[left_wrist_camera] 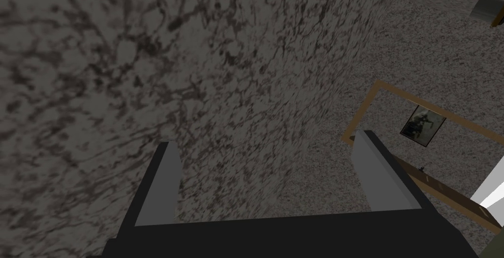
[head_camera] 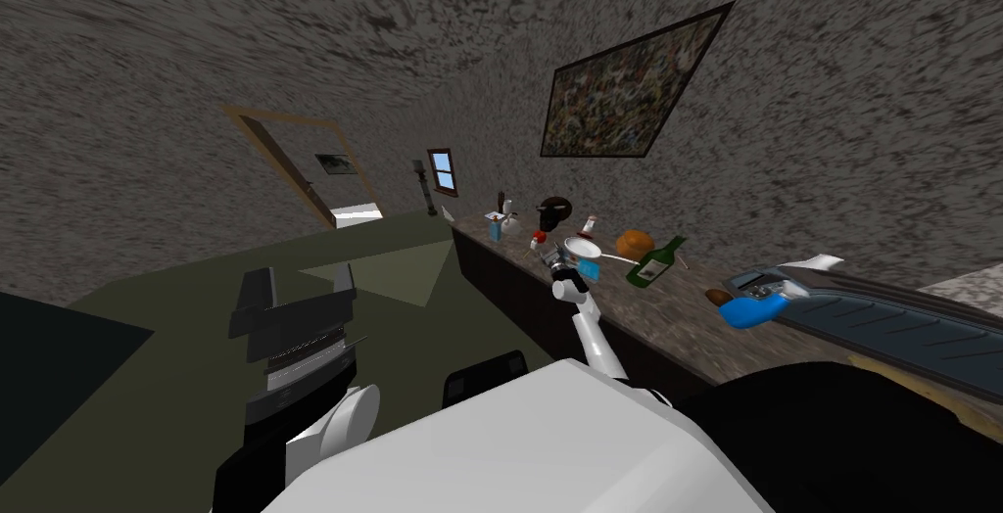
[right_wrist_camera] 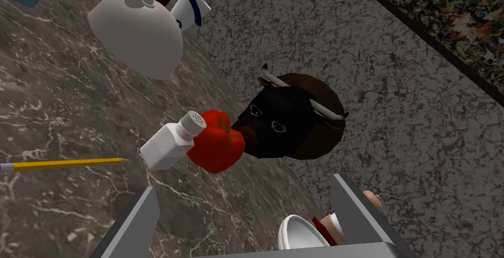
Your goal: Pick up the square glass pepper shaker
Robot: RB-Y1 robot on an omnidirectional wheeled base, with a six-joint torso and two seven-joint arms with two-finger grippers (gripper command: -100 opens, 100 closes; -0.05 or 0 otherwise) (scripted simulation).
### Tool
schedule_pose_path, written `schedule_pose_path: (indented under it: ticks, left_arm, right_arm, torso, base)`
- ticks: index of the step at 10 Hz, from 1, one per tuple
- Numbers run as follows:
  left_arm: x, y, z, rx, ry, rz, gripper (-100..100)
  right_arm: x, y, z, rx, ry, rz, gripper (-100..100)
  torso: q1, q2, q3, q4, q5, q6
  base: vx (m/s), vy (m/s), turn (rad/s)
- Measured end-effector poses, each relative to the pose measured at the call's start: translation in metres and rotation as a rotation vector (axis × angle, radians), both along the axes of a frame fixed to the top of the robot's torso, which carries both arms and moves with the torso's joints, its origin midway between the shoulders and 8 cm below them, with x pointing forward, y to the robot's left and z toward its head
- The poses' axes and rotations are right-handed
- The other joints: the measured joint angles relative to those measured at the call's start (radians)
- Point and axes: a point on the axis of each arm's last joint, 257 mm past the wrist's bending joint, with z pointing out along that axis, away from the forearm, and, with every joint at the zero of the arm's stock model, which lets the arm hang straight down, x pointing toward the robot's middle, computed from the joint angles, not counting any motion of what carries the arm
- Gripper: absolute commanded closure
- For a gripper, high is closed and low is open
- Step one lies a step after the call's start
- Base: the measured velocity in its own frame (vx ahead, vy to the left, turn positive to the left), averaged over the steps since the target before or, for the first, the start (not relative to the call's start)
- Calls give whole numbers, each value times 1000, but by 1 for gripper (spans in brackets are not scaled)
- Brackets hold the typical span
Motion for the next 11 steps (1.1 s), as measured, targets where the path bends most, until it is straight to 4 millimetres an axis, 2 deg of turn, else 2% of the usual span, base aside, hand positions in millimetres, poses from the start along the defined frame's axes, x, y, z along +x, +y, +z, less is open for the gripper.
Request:
schedule_pose_path:
  ticks: [7,11]
  left_arm:
    - [0,0,0,0,0,0,0]
    - [0,0,0,0,0,0,0]
  right_arm:
    - [28,-4,-52,282,101,6,-100]
    - [45,1,-68,414,139,14,-100]
  torso:
    - [-1,-1,-1,0,0,0]
    - [0,-2,-1,0,0,0]
  base:
    - [-27,-16,9]
    - [-8,-18,7]
